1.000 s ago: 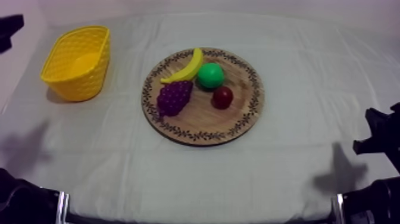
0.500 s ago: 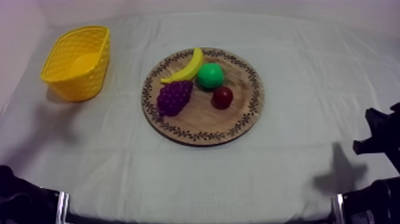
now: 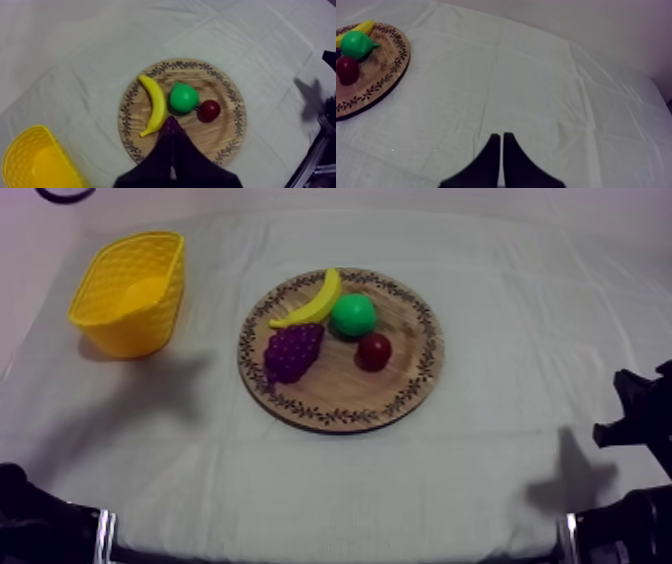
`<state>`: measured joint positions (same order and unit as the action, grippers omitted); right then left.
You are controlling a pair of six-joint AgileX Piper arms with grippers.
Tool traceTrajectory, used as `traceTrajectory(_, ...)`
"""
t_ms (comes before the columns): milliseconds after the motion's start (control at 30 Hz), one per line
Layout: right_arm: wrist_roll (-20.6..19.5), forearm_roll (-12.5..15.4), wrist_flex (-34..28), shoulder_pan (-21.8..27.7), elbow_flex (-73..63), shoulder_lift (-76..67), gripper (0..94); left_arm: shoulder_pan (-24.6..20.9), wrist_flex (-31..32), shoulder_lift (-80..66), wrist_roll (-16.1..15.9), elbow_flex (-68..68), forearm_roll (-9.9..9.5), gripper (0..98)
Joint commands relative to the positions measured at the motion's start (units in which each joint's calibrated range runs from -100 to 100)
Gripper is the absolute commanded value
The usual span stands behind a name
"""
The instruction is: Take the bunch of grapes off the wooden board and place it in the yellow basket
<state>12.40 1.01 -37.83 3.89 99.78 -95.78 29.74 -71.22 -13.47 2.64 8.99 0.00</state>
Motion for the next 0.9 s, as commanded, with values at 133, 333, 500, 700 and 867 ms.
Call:
traceTrajectory(133, 0.01, -0.01, 0.01, 0.01, -0.01, 0.02, 0.3, 1.48, 1.42, 5.43, 1.45, 0.88, 1.20, 0.0)
traceTrajectory(333, 0.02, -0.01, 0.01, 0.01, -0.01, 0.02, 0.3, 1.50, 1.70, 13.29, 3.11, 0.91, 2.60, 0.0)
traceTrajectory(500, 0.03, -0.01, 0.01, 0.01, -0.01, 0.02, 0.3, 1.32, 1.73, 20.32, 4.25, -0.06, 2.90, 0.0)
traceTrajectory(700, -0.01, -0.01, 0.01, 0.01, -0.01, 0.02, 0.3, 0.80, 2.22, 26.37, 5.38, -0.59, 3.33, 0.0)
traceTrajectory(867, -0.02, -0.01, 0.01, 0.01, -0.01, 0.02, 0.3, 0.48, 4.22, 27.98, 5.70, 0.53, 3.71, 0.0)
